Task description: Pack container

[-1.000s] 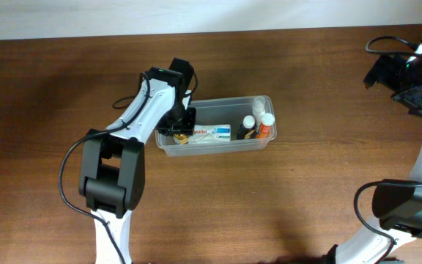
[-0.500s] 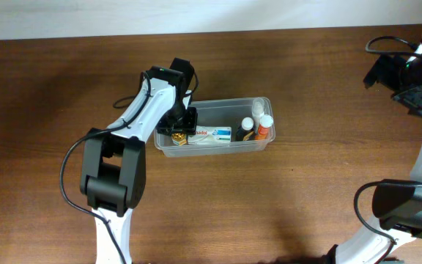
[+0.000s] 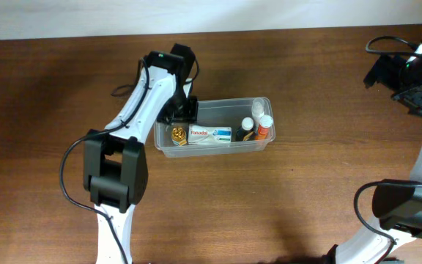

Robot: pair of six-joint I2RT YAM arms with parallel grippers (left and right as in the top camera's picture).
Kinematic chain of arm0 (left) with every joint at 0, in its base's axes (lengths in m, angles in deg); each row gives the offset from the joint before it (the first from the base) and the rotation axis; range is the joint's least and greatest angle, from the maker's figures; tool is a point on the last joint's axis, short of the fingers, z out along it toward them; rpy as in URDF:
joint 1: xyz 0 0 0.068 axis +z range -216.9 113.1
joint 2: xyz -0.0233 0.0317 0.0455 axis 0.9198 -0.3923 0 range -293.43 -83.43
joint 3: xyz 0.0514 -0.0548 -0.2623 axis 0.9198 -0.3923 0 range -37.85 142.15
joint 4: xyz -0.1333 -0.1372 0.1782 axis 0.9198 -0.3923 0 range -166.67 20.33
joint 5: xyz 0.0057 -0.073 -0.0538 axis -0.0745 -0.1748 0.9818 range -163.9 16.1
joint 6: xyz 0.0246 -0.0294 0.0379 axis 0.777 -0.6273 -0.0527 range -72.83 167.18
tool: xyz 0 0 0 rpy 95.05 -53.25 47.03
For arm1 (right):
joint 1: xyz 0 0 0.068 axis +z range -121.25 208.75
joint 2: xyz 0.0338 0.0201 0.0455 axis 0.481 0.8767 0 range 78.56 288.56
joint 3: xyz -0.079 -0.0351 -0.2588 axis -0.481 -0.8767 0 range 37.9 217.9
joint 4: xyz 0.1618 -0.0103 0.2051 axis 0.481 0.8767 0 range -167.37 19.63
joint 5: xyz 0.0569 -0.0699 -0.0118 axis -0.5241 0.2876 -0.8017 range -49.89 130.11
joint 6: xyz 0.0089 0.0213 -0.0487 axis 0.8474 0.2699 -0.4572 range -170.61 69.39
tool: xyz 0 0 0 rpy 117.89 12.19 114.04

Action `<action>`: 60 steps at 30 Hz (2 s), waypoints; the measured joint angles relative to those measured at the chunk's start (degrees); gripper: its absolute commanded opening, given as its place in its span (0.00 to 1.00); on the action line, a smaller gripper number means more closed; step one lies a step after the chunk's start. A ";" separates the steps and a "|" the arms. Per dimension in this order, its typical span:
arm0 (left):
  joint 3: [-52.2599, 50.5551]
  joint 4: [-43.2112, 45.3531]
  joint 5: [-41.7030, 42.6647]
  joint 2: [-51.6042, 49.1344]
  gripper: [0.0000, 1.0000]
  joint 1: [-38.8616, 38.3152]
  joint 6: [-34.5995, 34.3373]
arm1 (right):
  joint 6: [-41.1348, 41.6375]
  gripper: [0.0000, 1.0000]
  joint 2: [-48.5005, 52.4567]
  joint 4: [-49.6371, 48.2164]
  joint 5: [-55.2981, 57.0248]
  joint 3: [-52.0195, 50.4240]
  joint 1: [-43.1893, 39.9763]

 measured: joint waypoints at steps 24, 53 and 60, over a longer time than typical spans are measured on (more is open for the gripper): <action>26.62 -19.87 -8.00 11.85 0.99 0.00 0.44 | -0.02 0.98 0.00 0.00 0.00 0.00 0.00; 24.17 -19.96 -6.93 55.10 0.99 0.00 2.80 | 0.00 0.98 0.00 0.00 0.00 0.00 0.00; 5.64 -9.22 -8.68 63.84 0.99 0.00 3.21 | -0.02 0.98 0.00 0.00 0.00 0.00 0.00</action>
